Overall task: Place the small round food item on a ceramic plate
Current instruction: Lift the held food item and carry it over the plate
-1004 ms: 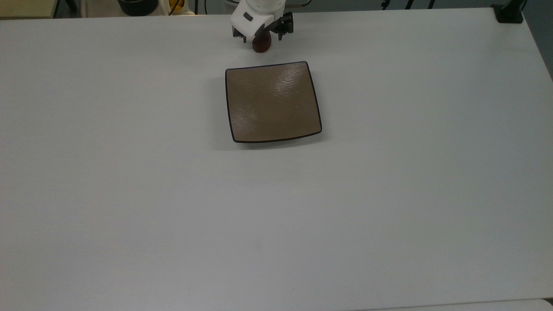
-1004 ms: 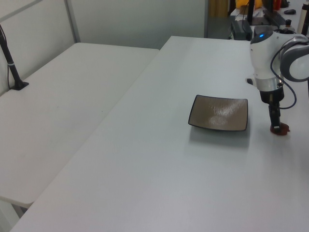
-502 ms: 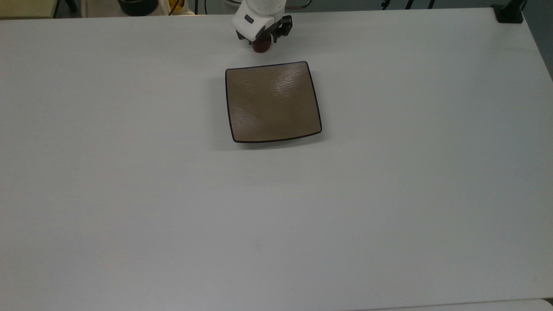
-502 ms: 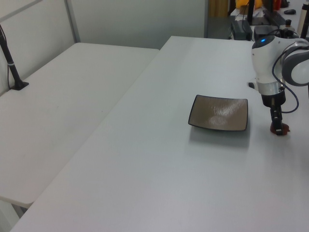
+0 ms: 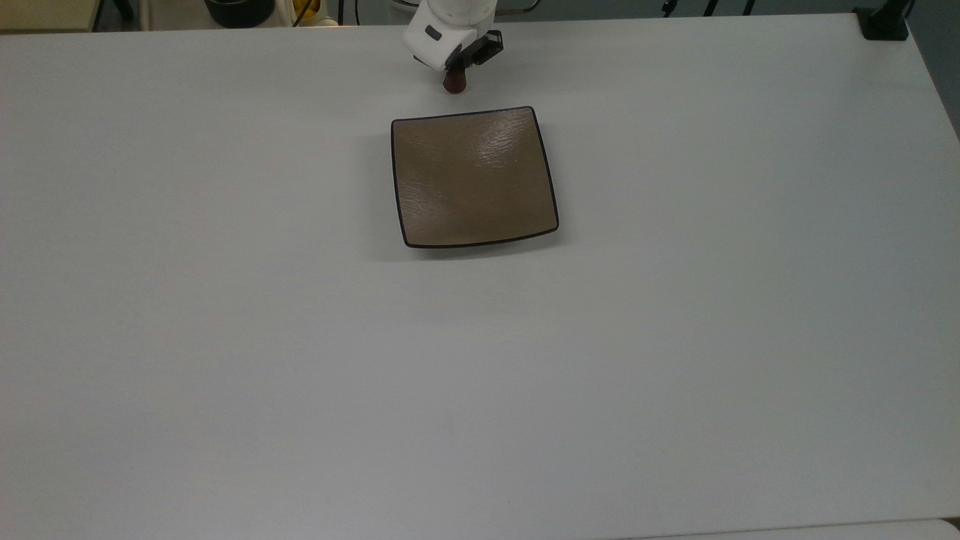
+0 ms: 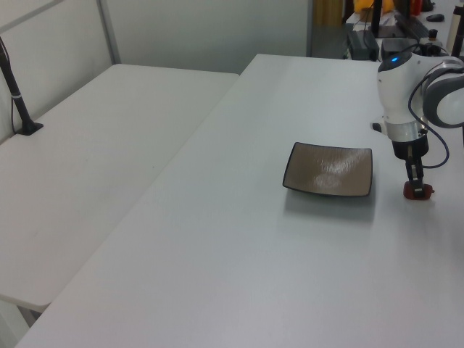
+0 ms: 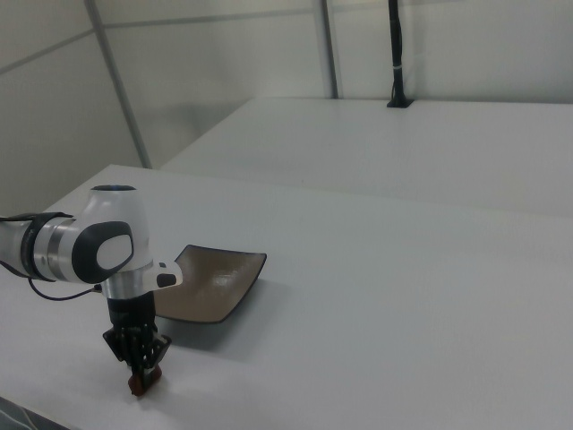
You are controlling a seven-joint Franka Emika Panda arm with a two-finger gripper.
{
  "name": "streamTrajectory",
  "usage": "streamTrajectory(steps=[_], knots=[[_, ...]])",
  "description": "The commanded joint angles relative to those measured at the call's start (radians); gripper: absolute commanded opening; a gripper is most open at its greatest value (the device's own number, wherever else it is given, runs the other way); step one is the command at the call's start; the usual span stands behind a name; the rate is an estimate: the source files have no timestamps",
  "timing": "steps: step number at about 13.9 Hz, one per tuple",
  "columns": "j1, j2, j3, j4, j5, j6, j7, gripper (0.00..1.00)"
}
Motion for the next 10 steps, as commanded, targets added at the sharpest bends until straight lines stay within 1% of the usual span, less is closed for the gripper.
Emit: streamTrajectory(steps=[1, 3, 5, 6, 8, 10], knots=[[0.003, -0.026, -0.006, 0.052, 0.017, -0.117, -0.081, 0.03], [-0.007, -0.029, -0.007, 0.102, 0.017, -0.186, -0.106, 0.03], [-0.027, -0.017, -0.009, 0.182, 0.017, -0.257, -0.131, 0.03], [-0.030, -0.007, -0.009, 0.217, 0.019, -0.269, -0.131, 0.03], [-0.038, -0.002, -0.010, 0.259, 0.020, -0.262, -0.125, 0.03], [-0.052, 0.044, -0.012, 0.334, 0.040, -0.253, -0.114, 0.04]])
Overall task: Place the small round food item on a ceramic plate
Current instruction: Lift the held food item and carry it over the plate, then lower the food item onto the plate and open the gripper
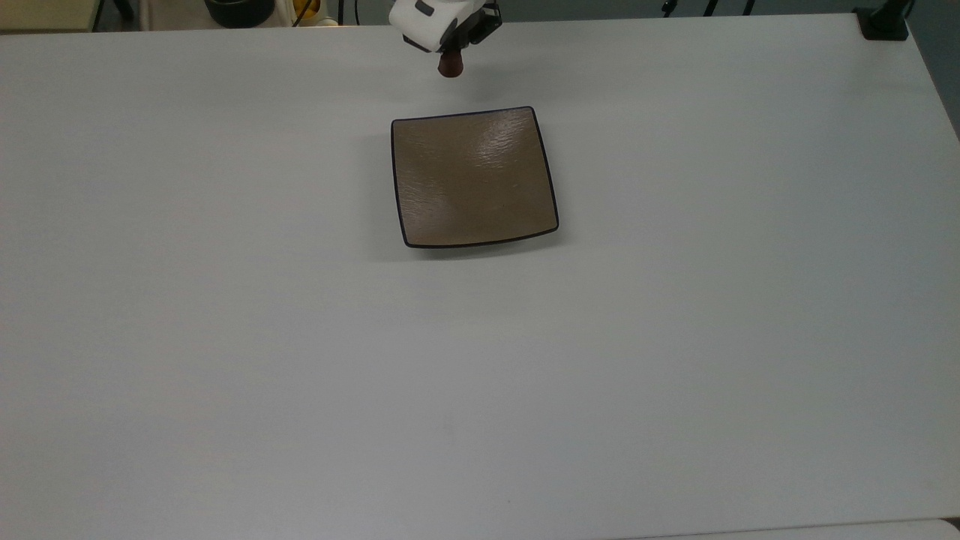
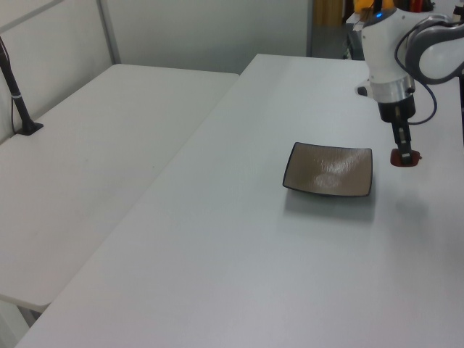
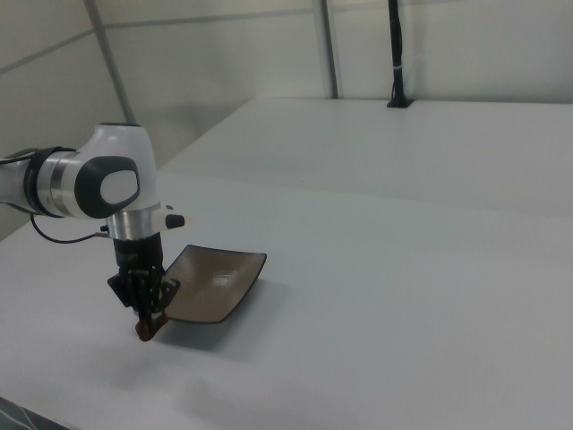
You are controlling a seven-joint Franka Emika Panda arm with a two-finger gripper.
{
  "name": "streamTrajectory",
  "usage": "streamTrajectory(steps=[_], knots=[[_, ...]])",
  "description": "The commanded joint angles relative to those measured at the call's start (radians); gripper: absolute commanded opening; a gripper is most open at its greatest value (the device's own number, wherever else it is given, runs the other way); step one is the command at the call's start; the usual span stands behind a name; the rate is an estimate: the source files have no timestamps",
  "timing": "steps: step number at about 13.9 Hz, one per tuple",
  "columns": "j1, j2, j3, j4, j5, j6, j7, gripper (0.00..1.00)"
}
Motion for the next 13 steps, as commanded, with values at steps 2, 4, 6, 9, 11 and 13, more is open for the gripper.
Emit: streamTrajectory(steps=[2, 4, 6, 9, 11, 13], knots=[[-0.028, 0.116, -0.006, 0.172, 0.054, 0.018, 0.037, 0.06], [-0.021, 0.182, -0.005, 0.220, 0.046, 0.145, 0.199, 0.10], [-0.018, 0.236, 0.000, 0.261, 0.034, 0.215, 0.292, 0.14], [-0.016, 0.281, 0.005, 0.289, -0.010, 0.249, 0.352, 1.00], [-0.014, 0.282, 0.020, 0.289, -0.027, 0.249, 0.352, 1.00], [-0.016, 0.279, 0.020, 0.297, -0.027, 0.241, 0.352, 1.00]])
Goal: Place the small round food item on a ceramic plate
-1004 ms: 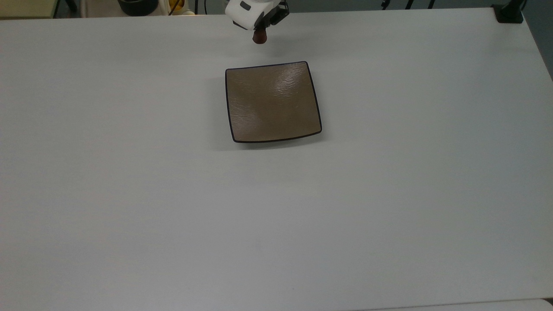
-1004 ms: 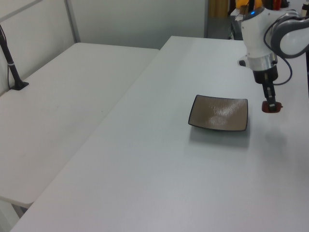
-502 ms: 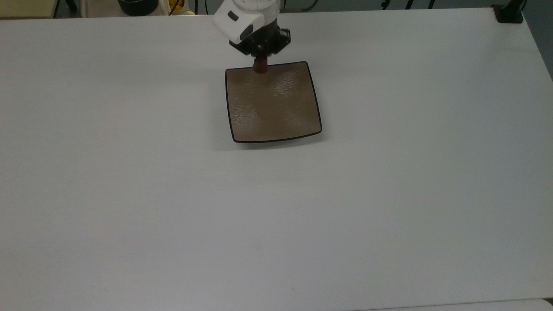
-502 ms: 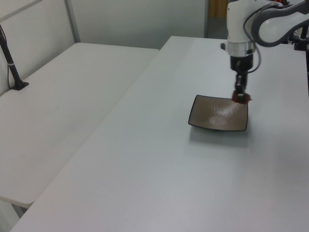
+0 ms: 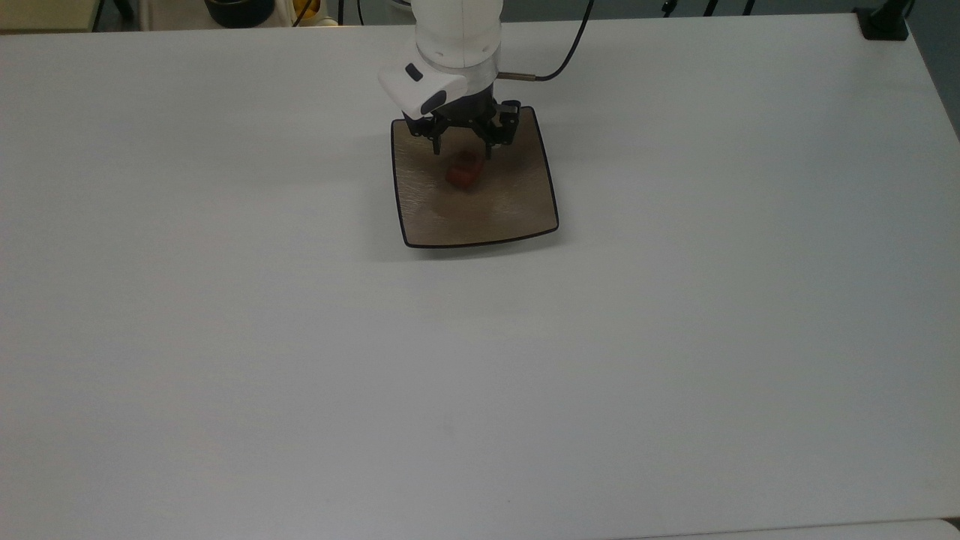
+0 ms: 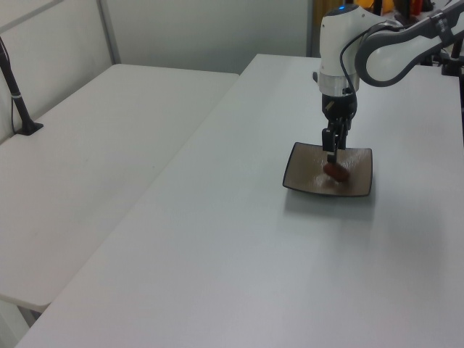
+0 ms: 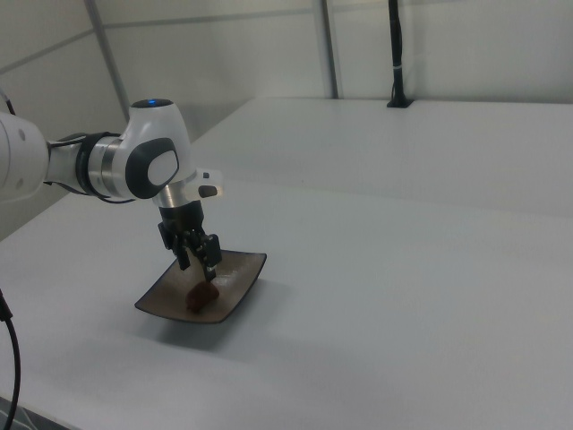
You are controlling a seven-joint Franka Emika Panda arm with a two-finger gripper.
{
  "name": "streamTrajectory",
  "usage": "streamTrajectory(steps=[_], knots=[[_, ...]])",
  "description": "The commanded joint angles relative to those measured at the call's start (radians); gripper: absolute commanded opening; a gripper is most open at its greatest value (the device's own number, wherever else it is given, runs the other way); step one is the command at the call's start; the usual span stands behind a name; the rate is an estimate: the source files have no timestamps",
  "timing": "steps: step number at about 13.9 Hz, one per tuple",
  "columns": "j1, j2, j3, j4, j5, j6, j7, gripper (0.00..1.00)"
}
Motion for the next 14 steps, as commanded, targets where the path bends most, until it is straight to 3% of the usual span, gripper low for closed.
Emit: streamTrajectory(steps=[1, 6, 9, 14], knots=[[0.004, 0.003, 0.003, 0.032, -0.018, -0.007, 0.028, 1.00], [-0.008, -0.011, 0.002, 0.085, -0.018, -0.073, 0.016, 1.00], [-0.010, -0.028, -0.012, 0.144, -0.019, -0.209, -0.094, 1.00], [-0.002, -0.066, -0.067, 0.248, -0.009, -0.320, -0.145, 1.00]])
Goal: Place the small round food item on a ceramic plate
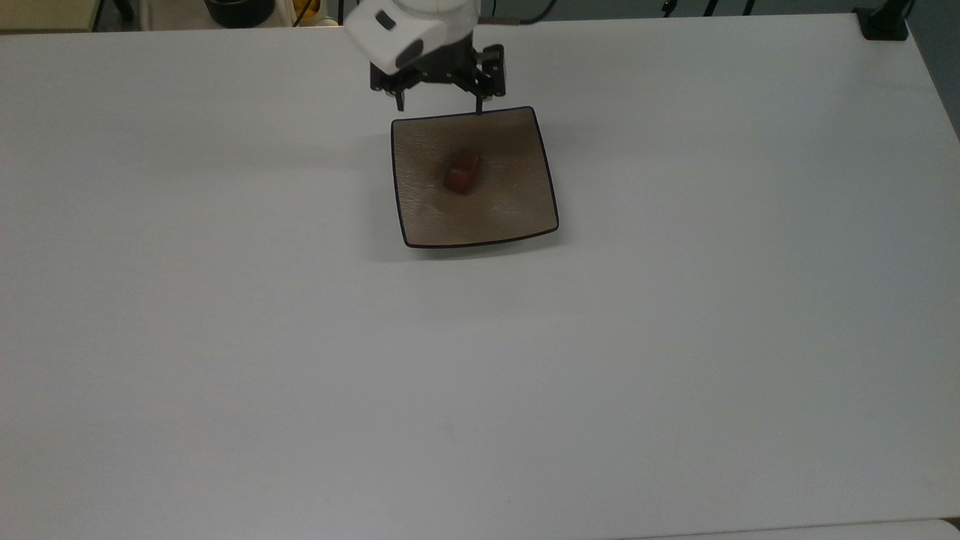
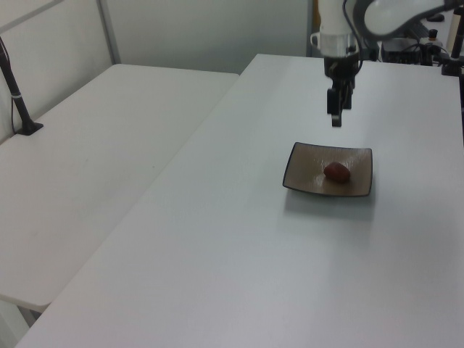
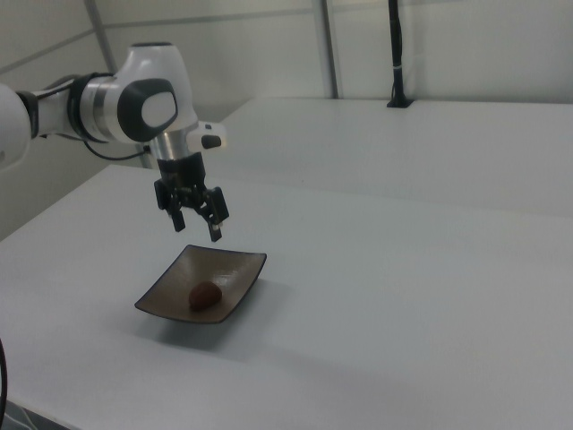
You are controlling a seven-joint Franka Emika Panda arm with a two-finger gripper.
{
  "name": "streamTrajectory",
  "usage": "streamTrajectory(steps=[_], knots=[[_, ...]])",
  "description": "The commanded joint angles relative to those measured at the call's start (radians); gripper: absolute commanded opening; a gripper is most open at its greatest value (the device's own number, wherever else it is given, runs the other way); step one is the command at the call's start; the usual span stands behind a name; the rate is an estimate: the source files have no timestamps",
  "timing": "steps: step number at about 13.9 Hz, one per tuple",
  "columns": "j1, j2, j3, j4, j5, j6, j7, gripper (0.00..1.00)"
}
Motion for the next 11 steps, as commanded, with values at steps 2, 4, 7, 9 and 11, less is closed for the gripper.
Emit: streamTrajectory(steps=[2, 4, 7, 9, 11], knots=[[0.008, -0.059, -0.030, 0.061, 0.008, -0.043, -0.020, 1.00], [0.008, -0.078, -0.047, 0.058, 0.011, -0.039, -0.020, 1.00], [0.013, -0.102, -0.064, 0.031, 0.031, -0.025, -0.032, 1.00], [0.013, -0.102, -0.064, 0.027, 0.034, -0.023, -0.034, 1.00], [0.015, -0.102, -0.064, 0.023, 0.036, -0.020, -0.034, 1.00]])
